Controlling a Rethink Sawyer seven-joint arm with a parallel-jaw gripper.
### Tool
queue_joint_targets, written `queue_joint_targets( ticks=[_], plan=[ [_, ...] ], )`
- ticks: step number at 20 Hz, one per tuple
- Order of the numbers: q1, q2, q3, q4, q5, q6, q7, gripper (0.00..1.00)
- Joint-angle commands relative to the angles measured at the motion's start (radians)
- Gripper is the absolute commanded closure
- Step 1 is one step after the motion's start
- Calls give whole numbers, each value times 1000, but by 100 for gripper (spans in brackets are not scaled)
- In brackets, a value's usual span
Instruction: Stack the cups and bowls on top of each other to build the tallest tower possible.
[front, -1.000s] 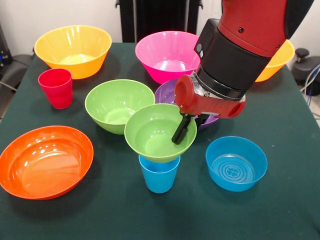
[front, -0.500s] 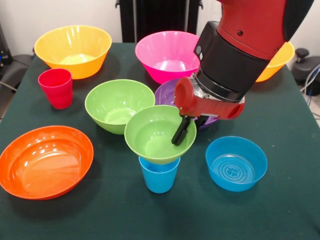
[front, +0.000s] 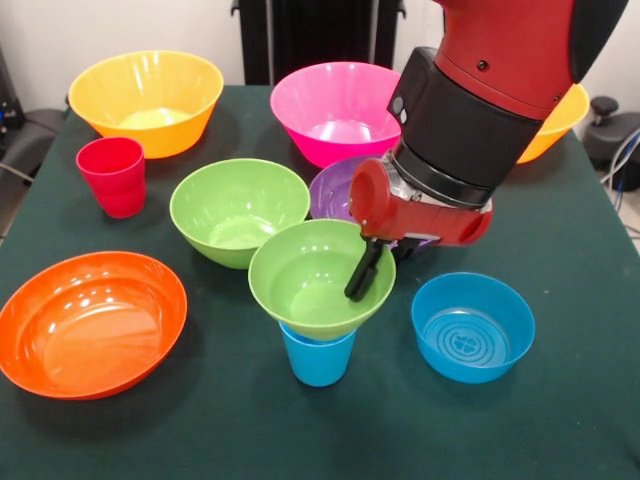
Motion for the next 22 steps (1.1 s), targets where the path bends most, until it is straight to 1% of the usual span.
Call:
queue_joint_targets(
  ticks=[1,3,4,17,22],
  plan=[
    [-2,19,113,51,-79,-75,-10,100],
    [-4,22,114,51,-80,-85,-11,100],
    [-7,31,114,36,-79,-83,-12,100],
    [6,30,80,63,-105,-132,-1,100],
    [15,32,64,68,-110,-132,12,100]
  ],
)
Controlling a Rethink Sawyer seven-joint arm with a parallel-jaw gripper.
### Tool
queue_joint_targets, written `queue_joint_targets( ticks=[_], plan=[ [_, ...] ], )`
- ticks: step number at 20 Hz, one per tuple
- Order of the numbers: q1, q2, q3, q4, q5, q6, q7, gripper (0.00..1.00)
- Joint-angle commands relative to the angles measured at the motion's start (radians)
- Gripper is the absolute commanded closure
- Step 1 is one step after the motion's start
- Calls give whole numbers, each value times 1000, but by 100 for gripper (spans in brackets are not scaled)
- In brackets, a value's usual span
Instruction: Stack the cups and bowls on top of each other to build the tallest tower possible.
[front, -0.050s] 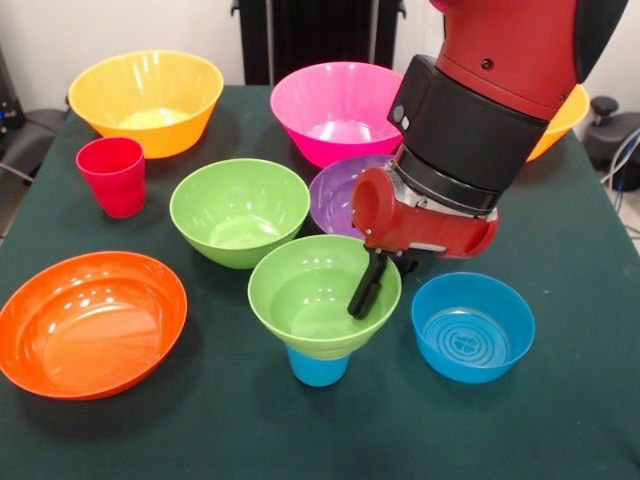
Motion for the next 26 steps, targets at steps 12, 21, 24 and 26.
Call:
queue_joint_targets(
  ticks=[12,21,24,26],
  plan=[
    [24,21,52,91,-149,-56,35,100],
    [35,5,53,129,-166,-51,57,100],
    [45,2,47,141,-166,-42,72,100],
    [51,4,41,140,-163,-28,81,100]
  ],
)
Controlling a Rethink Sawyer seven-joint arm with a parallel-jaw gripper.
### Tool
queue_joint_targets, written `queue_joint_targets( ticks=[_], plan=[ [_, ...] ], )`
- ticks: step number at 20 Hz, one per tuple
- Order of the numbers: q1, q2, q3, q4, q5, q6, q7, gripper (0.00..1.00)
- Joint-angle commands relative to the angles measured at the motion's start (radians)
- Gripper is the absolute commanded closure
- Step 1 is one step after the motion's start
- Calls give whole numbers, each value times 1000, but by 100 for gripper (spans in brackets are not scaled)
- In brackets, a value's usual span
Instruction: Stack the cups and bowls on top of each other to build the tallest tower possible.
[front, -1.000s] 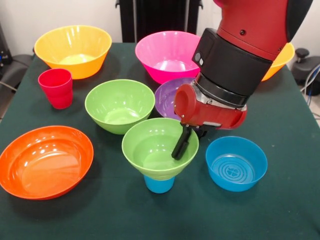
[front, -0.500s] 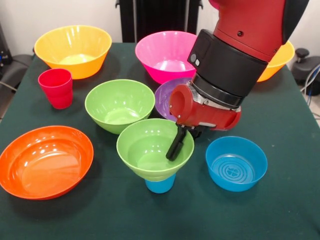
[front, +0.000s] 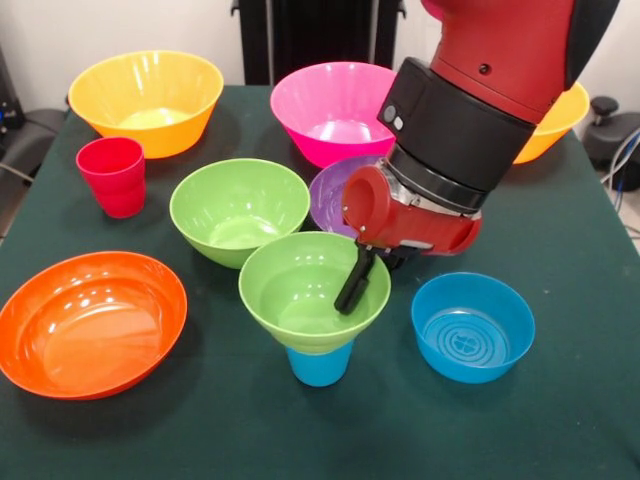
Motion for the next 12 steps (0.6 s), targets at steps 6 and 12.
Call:
queue_joint_targets(
  ticks=[6,12],
  plan=[
    [42,6,43,130,-63,17,92,100],
    [51,9,28,143,-62,25,105,100]
  ],
)
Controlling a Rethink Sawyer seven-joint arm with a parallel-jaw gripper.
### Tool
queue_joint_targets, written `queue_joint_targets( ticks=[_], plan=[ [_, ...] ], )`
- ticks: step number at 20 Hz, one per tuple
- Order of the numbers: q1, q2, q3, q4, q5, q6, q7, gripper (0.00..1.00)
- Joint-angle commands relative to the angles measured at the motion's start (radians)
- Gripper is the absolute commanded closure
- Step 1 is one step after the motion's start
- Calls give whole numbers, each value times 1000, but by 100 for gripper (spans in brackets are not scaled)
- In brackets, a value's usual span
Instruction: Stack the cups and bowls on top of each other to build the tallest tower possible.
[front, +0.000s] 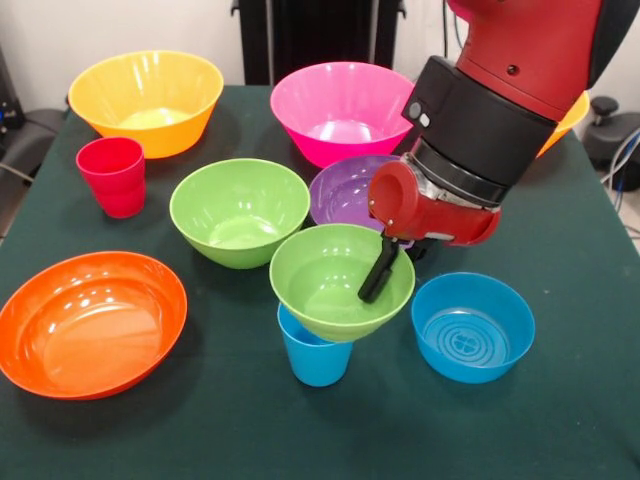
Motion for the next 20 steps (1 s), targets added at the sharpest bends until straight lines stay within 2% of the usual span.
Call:
queue_joint_targets(
  ticks=[1,20],
  plan=[
    [13,12,35,108,-64,25,103,100],
    [6,26,24,126,-70,-45,96,100]
  ],
)
